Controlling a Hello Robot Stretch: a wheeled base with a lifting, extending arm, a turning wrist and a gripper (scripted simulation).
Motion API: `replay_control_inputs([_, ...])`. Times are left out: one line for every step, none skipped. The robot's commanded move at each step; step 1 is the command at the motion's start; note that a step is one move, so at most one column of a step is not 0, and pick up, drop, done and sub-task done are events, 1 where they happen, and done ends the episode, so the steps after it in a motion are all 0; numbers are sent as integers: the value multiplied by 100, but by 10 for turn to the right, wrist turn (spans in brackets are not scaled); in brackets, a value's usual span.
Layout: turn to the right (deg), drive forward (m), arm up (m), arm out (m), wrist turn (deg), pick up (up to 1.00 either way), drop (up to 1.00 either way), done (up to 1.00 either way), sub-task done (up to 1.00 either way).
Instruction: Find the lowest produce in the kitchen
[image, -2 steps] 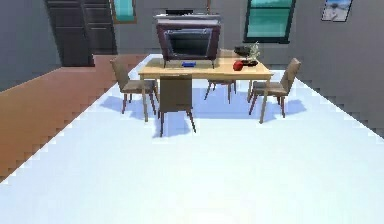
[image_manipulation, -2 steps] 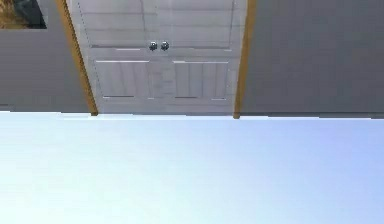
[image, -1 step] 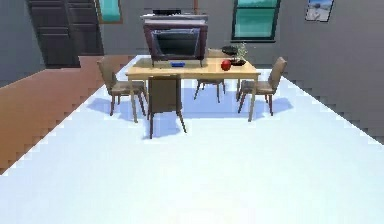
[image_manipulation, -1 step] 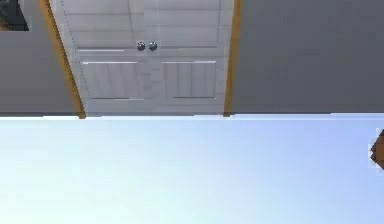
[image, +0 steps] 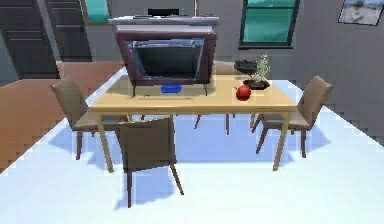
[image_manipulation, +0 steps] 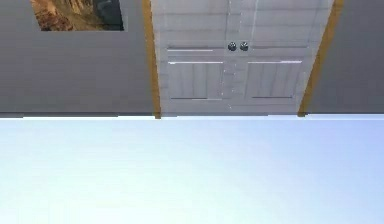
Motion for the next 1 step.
replay_control_inputs([30, 0, 0, 0, 0, 0, 0, 0, 0])
